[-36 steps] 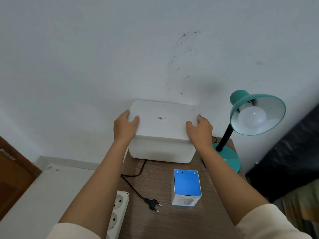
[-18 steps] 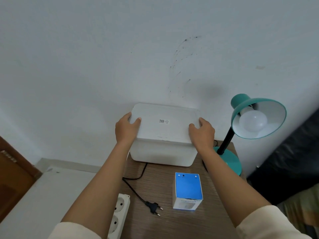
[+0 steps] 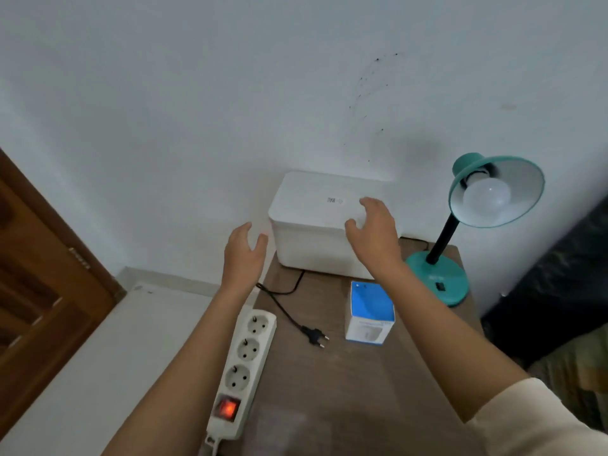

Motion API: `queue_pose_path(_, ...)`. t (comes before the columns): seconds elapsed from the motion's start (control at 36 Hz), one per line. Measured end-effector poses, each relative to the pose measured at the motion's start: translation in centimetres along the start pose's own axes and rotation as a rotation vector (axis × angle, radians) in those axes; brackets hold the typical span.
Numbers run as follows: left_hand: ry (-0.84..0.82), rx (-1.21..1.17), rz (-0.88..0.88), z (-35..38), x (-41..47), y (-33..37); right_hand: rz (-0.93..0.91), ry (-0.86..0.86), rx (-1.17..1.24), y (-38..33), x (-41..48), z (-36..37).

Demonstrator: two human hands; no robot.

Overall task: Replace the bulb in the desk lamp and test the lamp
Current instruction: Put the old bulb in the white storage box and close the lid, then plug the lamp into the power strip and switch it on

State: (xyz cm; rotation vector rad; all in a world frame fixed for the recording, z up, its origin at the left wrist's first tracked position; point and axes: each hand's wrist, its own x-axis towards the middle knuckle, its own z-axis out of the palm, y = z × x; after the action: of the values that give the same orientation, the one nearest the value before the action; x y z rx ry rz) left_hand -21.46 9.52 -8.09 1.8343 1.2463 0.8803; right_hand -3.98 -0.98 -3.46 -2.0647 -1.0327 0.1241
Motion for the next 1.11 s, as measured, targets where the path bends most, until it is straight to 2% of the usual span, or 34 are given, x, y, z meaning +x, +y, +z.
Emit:
queue_pose_path(0.08,-0.012,0.047,-0.045,-1.1,-4.8,-2.8,-0.052,-0.067,0.06,-1.1,-4.0,2.3)
queue_pose_path(0.17,-0.095,0.127,-0.096,-1.6,-9.0,-5.8,-0.052,-0.18,0.07,-0.8,-7.9,5.0)
queue_pose_path(0.36,-0.177,0.272,-0.013,-1.7,-14.7,-9.6,0.056,-0.406,-0.2,3.2,-13.8,9.6)
queue_pose_path(0.53,-0.213,0.386,-0.027,-1.6,-15.1,-9.9,-0.009,-0.407,-0.362,4.3,-14.6,10.6)
queue_pose_path(0.64,-0.197,0.388,-0.041,-1.4,-15.2,-10.0,0.019,-0.455,-0.436,3.6,-13.5,10.4)
queue_pose_path(0.69,-0.179,0.382,-0.044,-1.3,-15.3,-10.0,0.072,-0.477,-0.37,3.2,-12.7,10.2)
queue_pose_path(0.83,-0.158,0.377,-0.042,-1.3,-15.4,-9.8,0.172,-0.313,0.135,0.6,-10.7,9.4)
queue_pose_path(0.92,-0.146,0.367,-0.041,-1.2,-15.5,-9.9,0.218,-0.285,0.331,-1.3,-10.2,9.0)
queue_pose_path(1.03,-0.133,0.353,-0.041,-1.2,-15.5,-10.0,0.268,-0.341,0.428,-2.0,-10.2,10.2)
queue_pose_path(1.11,-0.132,0.338,-0.043,-1.1,-15.4,-10.1,0.233,-0.409,0.385,-2.1,-10.5,11.3)
